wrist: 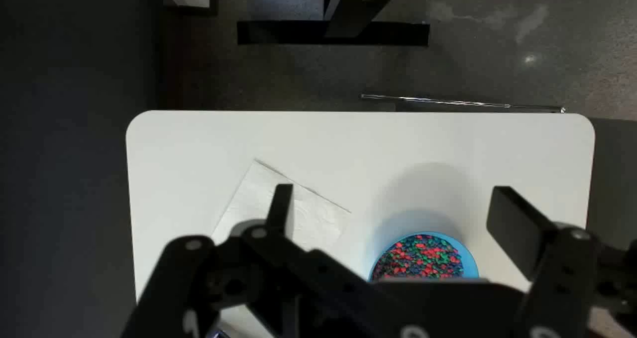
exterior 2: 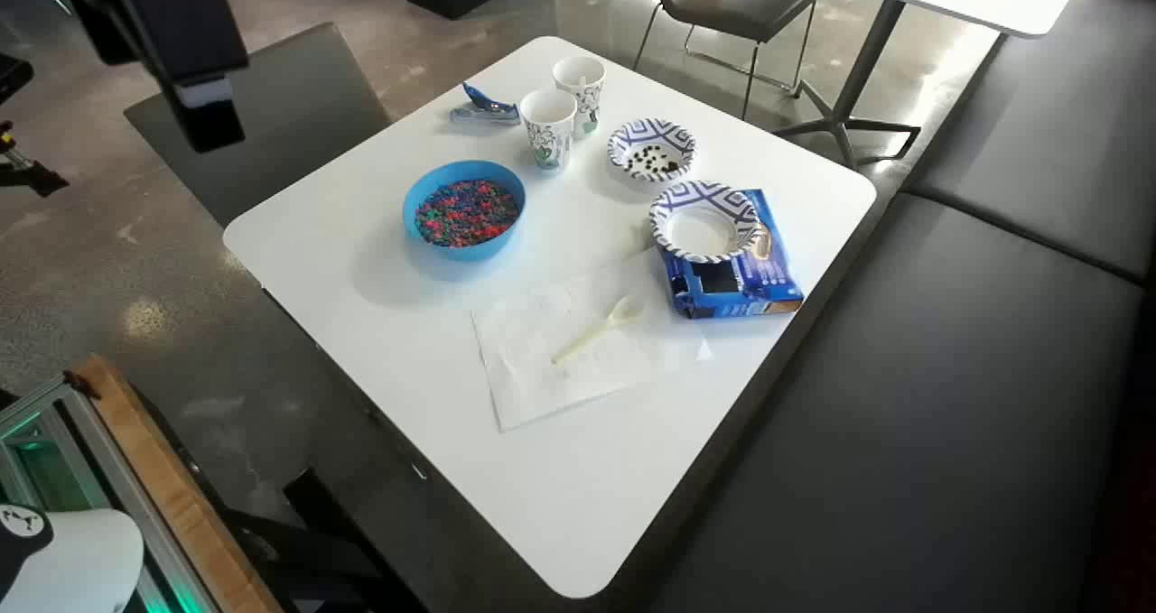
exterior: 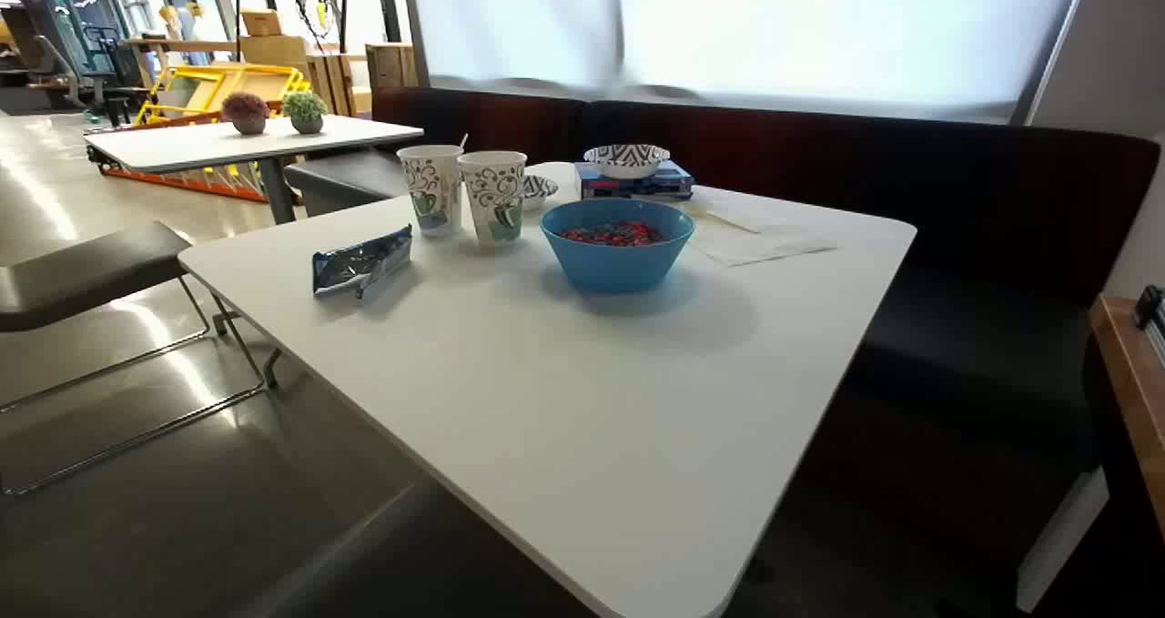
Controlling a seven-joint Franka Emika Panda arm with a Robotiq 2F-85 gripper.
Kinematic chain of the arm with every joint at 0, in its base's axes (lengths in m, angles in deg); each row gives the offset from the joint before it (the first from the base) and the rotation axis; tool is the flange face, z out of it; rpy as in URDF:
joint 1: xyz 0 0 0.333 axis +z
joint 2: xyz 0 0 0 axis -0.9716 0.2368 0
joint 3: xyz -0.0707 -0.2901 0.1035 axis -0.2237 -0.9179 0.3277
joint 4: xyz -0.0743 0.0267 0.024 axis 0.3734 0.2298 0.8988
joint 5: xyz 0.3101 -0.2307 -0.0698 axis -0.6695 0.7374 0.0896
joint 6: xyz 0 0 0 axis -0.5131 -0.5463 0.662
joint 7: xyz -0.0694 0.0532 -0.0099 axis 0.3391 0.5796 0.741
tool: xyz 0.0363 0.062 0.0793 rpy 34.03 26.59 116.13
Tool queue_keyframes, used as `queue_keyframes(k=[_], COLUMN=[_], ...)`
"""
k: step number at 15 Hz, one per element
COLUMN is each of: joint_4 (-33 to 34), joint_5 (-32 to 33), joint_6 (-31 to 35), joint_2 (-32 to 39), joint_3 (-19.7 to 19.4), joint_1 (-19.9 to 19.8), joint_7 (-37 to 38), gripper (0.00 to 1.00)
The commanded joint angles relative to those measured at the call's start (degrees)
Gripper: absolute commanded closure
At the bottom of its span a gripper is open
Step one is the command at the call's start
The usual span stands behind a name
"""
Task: Stack the bowl on the counter on the one of the oreos box
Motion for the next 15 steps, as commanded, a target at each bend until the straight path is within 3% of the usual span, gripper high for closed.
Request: queue_keyframes(k=[1,9,11,15], joint_4=[0.17,0.17,1.93,11.30], joint_5=[-0.14,-0.14,-1.35,-10.63], joint_6=[-0.15,-0.15,1.19,4.43], joint_2=[0.11,0.11,3.11,14.95], joint_3=[0.35,0.35,1.32,2.42], joint_1=[-0.44,-0.44,0.08,2.12], joint_7=[-0.16,-0.16,2.36,4.79], gripper=[0.00,0.00,0.00,0.00])
